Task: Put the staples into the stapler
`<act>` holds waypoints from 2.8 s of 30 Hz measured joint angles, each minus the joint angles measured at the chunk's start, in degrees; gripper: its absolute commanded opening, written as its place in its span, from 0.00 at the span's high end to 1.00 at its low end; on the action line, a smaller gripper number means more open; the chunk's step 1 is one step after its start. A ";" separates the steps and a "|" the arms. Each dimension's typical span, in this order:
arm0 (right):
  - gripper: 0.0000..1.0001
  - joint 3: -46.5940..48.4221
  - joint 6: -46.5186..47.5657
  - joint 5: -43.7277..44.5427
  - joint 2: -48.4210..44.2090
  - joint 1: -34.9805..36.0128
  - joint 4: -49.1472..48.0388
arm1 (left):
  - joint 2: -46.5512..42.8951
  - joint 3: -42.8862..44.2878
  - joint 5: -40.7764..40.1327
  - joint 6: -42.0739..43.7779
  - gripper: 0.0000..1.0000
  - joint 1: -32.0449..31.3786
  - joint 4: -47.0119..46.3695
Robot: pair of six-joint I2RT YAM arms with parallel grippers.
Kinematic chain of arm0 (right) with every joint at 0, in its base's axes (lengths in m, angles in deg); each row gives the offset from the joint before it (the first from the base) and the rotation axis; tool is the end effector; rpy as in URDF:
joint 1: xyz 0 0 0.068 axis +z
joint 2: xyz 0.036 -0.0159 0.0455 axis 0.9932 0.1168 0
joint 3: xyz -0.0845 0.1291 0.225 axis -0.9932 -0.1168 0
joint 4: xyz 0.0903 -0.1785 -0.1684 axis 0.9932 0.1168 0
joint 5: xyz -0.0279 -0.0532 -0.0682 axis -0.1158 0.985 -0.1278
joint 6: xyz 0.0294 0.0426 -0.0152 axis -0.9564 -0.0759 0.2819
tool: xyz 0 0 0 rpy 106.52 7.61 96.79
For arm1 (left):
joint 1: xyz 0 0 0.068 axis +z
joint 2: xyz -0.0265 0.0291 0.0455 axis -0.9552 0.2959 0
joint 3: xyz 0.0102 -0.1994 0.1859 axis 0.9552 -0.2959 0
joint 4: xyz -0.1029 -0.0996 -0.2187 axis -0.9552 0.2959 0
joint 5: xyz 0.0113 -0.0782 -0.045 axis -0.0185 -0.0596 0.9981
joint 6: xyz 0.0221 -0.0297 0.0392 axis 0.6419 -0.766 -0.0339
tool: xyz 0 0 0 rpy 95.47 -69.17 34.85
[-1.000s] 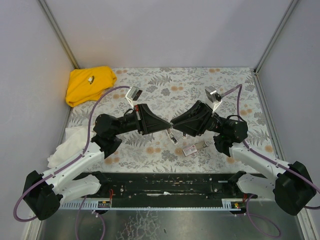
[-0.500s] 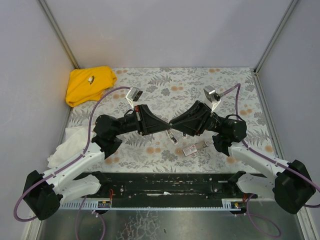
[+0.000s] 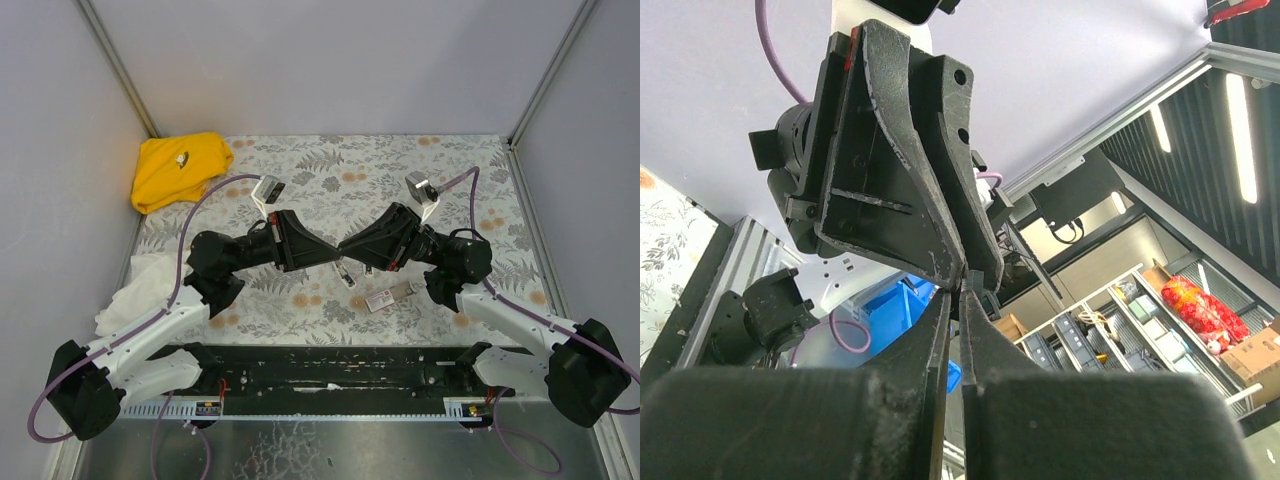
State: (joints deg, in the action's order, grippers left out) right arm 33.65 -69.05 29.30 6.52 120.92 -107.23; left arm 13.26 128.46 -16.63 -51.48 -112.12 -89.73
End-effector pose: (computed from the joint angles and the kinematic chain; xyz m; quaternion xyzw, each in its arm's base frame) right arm 0.1543 0.1503 0.3666 -0.2607 0.3881 0.7748 0.4255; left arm 0.1558 -0.1575 0.3652 0.1351 0.5479 -0.7740 0.2870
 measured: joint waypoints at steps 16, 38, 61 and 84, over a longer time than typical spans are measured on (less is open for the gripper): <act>0.81 -0.15 9.07 3.23 -8.02 0.52 14.43 | -2.95 -0.66 -2.45 3.89 0.29 0.90 5.51; 0.82 9.31 51.67 24.55 -1.14 0.94 77.72 | -5.40 24.15 -41.31 53.70 0.00 12.39 72.65; 0.82 14.08 59.43 42.14 23.41 7.32 82.42 | -5.46 13.55 -56.26 59.49 0.00 12.41 73.83; 0.83 14.86 60.37 46.18 26.95 8.20 82.25 | -5.42 12.68 -57.24 59.58 0.00 12.41 73.57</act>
State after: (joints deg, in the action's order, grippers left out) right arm 48.51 -8.68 75.49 33.47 129.12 -24.98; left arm 7.84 141.14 -73.88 8.11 -99.70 -16.16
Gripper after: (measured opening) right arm 0.213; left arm 0.998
